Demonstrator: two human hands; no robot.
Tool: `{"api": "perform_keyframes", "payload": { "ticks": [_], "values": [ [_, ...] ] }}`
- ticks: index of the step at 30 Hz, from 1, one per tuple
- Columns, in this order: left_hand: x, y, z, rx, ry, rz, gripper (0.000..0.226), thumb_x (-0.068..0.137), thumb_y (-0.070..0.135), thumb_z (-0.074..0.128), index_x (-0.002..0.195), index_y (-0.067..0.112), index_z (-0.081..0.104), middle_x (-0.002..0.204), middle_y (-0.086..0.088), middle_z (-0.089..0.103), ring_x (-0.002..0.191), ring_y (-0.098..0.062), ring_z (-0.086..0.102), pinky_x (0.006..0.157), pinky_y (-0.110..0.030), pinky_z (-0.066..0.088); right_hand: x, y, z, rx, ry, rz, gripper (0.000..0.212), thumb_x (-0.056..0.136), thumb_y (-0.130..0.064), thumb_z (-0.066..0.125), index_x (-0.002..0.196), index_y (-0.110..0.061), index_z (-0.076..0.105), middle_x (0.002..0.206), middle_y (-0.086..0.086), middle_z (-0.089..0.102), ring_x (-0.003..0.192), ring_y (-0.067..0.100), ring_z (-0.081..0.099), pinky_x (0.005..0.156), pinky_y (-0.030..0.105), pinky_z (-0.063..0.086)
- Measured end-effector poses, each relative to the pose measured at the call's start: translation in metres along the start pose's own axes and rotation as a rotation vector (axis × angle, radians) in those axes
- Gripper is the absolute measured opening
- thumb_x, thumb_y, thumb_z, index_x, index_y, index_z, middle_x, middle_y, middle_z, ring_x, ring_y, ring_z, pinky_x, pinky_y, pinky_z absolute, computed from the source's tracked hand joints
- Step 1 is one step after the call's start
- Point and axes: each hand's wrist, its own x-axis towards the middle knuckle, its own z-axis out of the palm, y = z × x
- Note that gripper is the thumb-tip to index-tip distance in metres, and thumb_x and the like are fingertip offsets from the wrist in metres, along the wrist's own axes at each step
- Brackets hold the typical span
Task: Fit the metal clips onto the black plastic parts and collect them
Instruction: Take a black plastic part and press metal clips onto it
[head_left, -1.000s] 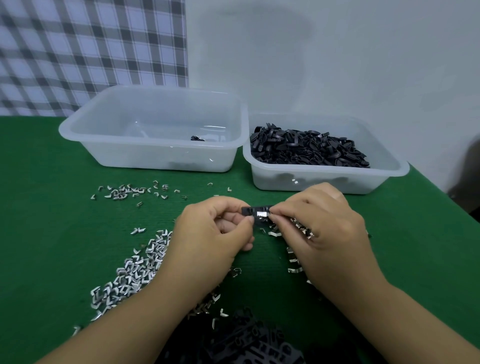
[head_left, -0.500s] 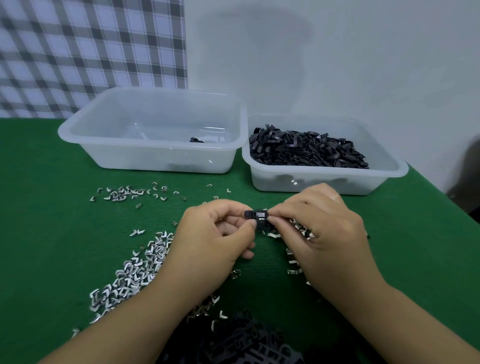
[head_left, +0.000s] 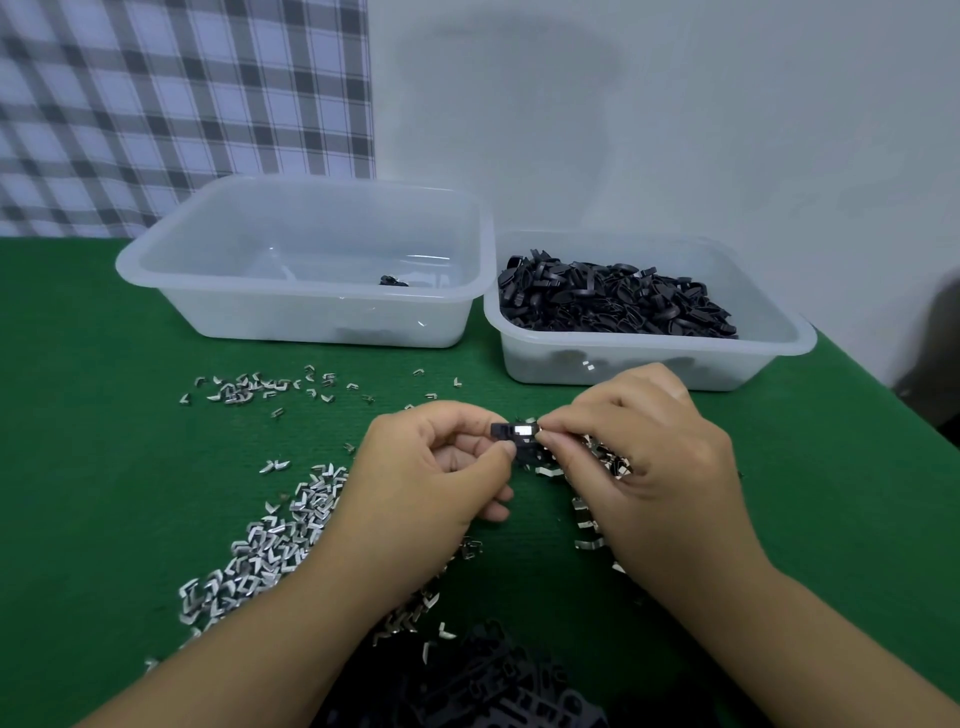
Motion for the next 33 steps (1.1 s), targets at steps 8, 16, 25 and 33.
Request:
{"api": "perform_keyframes", "payload": {
  "ticks": [8,16,25,33],
  "values": [
    [-0.0004,0.001,0.0004,0.0,0.007,0.008,0.024,0.08,-0.005,0.066,0.07,0.015,0.07,0.056,0.002,0.065,0.047,-0.008,0.062,0.045,-0.019,0.052,-0.0001,0.0002,0.0011,-0.006,0.003,-0.019,0.004,0.078,-0.013,0.07,0.075,-0.011,0.072,0.068,-0.001,0.061,0.072,0.017,0.049,0.071,0.025,0.041],
    [-0.0006,0.0014,-0.0011,-0.018,-0.007,0.003,0.019,0.08,-0.003,0.066,0.072,0.013,0.071,0.058,0.001,0.066,0.048,-0.009,0.062,0.046,-0.019,0.051,0.0009,0.0006,0.0006,0.041,-0.009,0.032,0.001,0.075,-0.013,0.072,0.076,-0.013,0.073,0.07,-0.003,0.062,0.074,0.016,0.052,0.072,0.018,0.04],
    [-0.0009,0.001,-0.0008,-0.022,-0.036,-0.013,0.02,0.079,-0.005,0.066,0.07,0.013,0.071,0.059,-0.001,0.066,0.049,-0.01,0.063,0.045,-0.02,0.051,0.0007,0.0007,0.0017,0.085,-0.024,0.015,0.003,0.075,-0.012,0.073,0.078,-0.012,0.073,0.072,-0.002,0.06,0.074,0.019,0.051,0.069,0.024,0.042],
    [-0.0023,-0.0004,0.0027,0.054,-0.008,0.033,0.021,0.079,-0.003,0.065,0.072,0.016,0.07,0.057,0.004,0.063,0.05,-0.008,0.061,0.046,-0.019,0.051,0.0025,-0.0035,0.0011,0.214,-0.162,0.194,0.007,0.076,-0.014,0.071,0.081,-0.018,0.068,0.08,-0.006,0.054,0.083,0.015,0.051,0.074,0.024,0.041]
  ]
}}
